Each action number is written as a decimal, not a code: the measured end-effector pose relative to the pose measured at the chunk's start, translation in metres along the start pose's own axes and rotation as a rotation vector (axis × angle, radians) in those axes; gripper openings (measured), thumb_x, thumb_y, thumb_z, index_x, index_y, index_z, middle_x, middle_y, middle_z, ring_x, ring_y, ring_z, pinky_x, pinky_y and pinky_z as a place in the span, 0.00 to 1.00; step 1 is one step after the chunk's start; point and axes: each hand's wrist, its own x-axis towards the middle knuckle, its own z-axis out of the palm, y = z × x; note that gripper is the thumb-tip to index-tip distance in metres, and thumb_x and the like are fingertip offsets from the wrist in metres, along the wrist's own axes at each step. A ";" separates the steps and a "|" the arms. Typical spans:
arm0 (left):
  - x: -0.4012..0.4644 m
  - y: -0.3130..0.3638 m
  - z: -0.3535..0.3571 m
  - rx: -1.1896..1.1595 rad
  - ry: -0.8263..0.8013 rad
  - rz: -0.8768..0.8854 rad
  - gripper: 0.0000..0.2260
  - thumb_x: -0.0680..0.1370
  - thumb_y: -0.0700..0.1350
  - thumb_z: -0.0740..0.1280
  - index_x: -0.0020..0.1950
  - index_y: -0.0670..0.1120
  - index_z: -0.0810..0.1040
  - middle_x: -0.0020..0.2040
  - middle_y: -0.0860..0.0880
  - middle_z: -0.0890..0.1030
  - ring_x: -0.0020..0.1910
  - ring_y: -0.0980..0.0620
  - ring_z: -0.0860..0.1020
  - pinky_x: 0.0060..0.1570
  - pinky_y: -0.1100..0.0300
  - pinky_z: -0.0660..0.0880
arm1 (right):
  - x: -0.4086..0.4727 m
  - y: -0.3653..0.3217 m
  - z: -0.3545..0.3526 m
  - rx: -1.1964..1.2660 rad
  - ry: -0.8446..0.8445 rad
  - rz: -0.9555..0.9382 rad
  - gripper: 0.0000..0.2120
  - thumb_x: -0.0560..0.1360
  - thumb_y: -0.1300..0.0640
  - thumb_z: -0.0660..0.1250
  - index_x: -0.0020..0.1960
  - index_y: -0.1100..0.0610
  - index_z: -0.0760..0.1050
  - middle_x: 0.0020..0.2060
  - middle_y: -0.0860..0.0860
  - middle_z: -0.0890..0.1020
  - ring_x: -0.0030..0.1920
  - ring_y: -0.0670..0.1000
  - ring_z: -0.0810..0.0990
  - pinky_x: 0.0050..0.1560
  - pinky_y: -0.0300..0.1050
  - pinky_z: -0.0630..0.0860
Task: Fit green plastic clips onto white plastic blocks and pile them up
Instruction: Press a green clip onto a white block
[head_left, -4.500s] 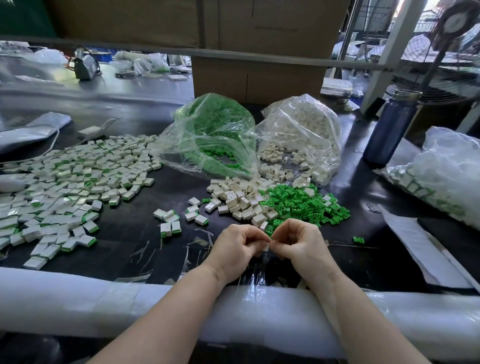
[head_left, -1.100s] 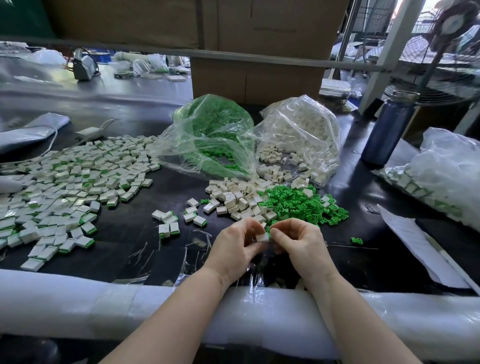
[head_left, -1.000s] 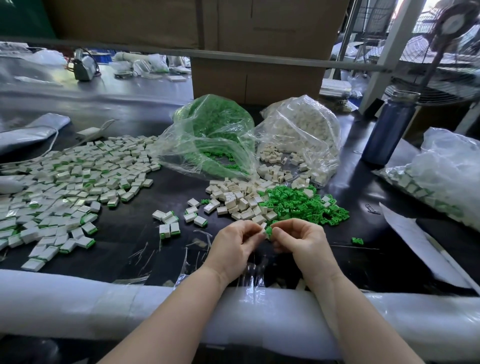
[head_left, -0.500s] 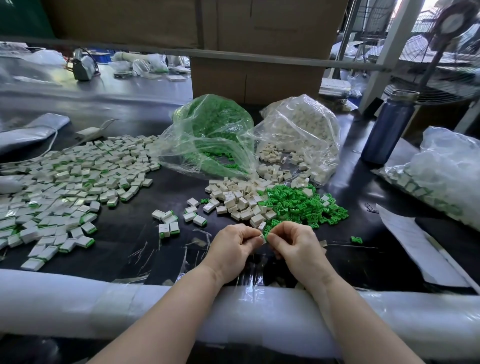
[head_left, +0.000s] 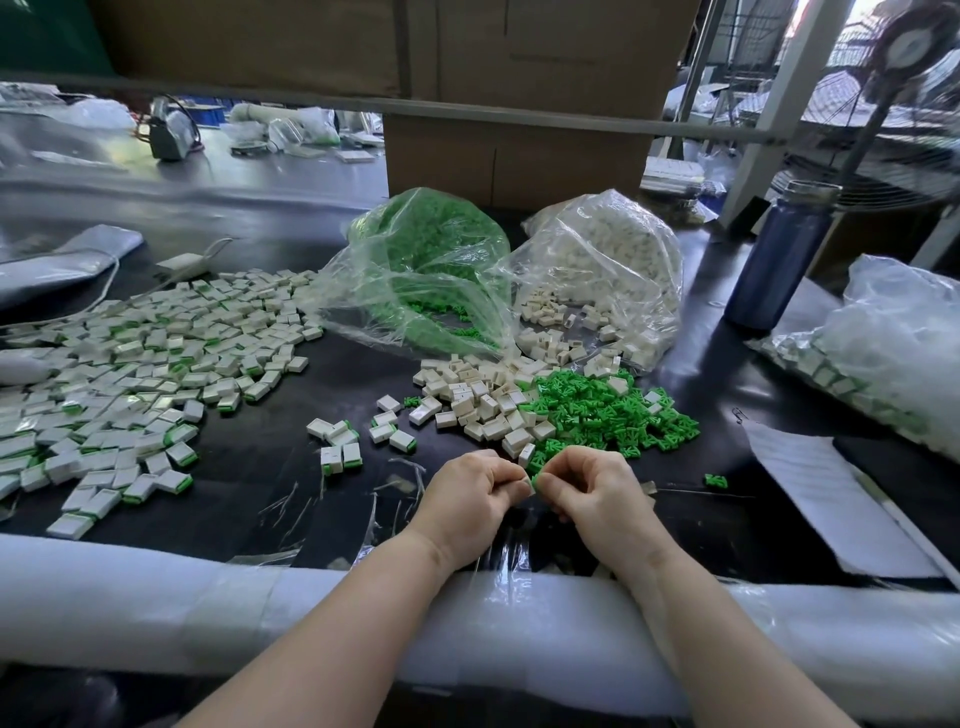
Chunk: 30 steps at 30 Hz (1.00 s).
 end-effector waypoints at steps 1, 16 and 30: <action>0.000 0.000 0.000 0.001 -0.003 0.004 0.07 0.76 0.42 0.68 0.50 0.43 0.83 0.39 0.53 0.74 0.44 0.50 0.76 0.49 0.59 0.71 | 0.000 0.000 0.000 -0.004 0.003 0.006 0.13 0.72 0.64 0.69 0.32 0.52 0.74 0.25 0.45 0.75 0.28 0.42 0.71 0.34 0.37 0.72; -0.001 0.003 -0.002 -0.008 -0.009 0.013 0.06 0.76 0.42 0.67 0.48 0.43 0.83 0.37 0.54 0.74 0.41 0.53 0.74 0.47 0.60 0.71 | 0.000 -0.001 0.000 0.034 0.003 0.025 0.13 0.72 0.64 0.69 0.31 0.52 0.75 0.24 0.46 0.75 0.26 0.40 0.72 0.33 0.38 0.73; -0.002 0.005 0.001 -0.018 0.056 0.053 0.07 0.76 0.43 0.67 0.50 0.42 0.83 0.41 0.51 0.77 0.42 0.55 0.75 0.43 0.70 0.68 | 0.000 -0.001 0.001 0.158 0.027 0.038 0.08 0.71 0.65 0.70 0.34 0.59 0.77 0.26 0.50 0.77 0.26 0.43 0.73 0.30 0.35 0.72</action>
